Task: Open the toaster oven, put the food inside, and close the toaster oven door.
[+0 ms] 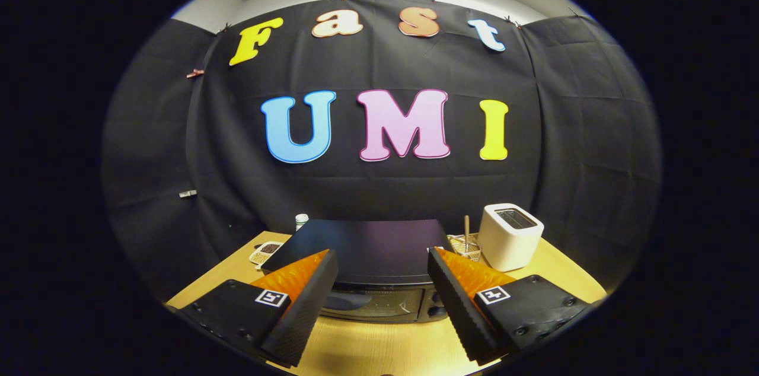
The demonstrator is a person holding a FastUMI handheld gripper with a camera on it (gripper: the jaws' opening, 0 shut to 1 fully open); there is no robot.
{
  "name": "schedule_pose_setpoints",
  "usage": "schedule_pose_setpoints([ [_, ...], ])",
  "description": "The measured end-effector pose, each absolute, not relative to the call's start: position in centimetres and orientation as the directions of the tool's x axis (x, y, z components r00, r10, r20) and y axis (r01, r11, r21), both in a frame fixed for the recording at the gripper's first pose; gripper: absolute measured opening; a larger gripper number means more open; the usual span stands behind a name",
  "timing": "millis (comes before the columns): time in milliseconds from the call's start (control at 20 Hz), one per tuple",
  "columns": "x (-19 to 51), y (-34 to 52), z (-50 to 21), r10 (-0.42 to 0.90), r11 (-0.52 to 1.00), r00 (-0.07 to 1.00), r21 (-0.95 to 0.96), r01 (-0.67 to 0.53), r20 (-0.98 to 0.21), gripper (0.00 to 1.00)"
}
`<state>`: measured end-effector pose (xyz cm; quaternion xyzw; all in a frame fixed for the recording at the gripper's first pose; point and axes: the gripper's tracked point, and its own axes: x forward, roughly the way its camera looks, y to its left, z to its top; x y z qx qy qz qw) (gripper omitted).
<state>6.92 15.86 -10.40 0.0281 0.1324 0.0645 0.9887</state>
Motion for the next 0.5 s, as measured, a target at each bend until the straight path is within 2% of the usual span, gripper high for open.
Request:
schedule_pose_setpoints([
  [500,9.8,21.0,-18.9,0.112,0.993,0.903,0.008,-0.12,-0.415,0.99],
])
